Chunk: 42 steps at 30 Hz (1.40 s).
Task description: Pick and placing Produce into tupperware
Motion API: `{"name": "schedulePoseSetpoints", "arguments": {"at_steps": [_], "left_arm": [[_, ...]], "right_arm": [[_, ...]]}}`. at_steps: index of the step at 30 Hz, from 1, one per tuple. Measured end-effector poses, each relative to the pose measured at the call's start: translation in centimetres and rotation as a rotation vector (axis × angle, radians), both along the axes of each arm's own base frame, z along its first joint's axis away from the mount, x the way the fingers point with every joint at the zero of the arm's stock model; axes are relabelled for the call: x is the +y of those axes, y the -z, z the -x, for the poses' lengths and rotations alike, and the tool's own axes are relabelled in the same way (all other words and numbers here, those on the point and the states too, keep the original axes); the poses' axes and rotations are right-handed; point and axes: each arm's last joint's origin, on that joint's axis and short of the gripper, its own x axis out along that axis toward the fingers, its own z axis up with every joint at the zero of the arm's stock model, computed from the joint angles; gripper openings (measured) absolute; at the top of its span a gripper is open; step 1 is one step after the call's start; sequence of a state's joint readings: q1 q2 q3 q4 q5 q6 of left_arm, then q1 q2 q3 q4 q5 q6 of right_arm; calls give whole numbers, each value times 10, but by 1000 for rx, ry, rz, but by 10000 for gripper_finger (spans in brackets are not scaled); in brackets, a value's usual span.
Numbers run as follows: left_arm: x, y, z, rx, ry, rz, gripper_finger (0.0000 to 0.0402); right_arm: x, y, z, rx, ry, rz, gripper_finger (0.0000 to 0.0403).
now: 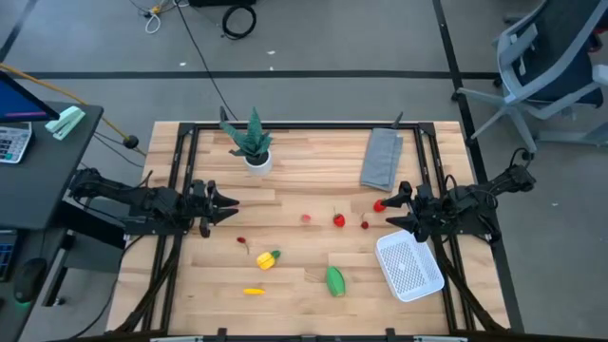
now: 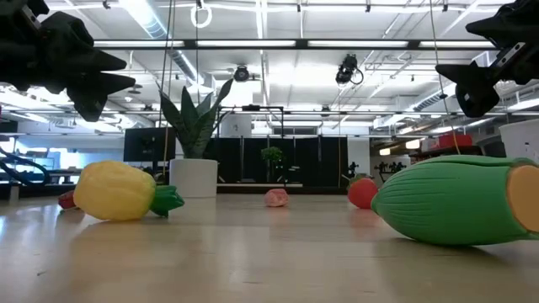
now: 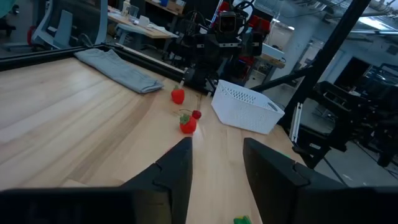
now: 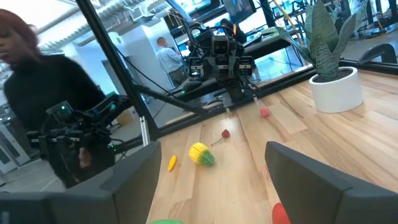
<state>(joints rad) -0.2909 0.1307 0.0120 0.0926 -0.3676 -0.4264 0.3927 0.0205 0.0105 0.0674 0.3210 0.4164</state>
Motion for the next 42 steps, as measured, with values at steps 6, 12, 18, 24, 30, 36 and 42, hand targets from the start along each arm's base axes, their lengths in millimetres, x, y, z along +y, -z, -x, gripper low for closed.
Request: {"name": "schedulePoseSetpoints", "arguments": {"at_steps": [6, 12, 18, 24, 30, 36, 42], "left_arm": [[0, 0, 0, -7, -1, 27, 140], [0, -13, 1, -137, -1, 105, 145], [1, -20, 1, -206, -2, 127, 153], [2, -20, 2, -216, -41, 193, 145], [4, -33, 5, -351, -70, 247, 130], [6, -50, 13, -546, -56, 316, 121], [8, -56, 17, -617, -79, 337, 129]], "right_arm": [[0, 0, 0, 0, 0, 0, 297], [0, 0, 0, 0, 0, 0, 297], [0, 0, 0, 0, 0, 0, 297], [0, 0, 0, 0, 0, 0, 297], [0, 0, 0, 0, 0, 0, 297], [0, 0, 0, -2, 0, 0, 297], [-3, -11, 1, -64, 81, -90, 297]]}}
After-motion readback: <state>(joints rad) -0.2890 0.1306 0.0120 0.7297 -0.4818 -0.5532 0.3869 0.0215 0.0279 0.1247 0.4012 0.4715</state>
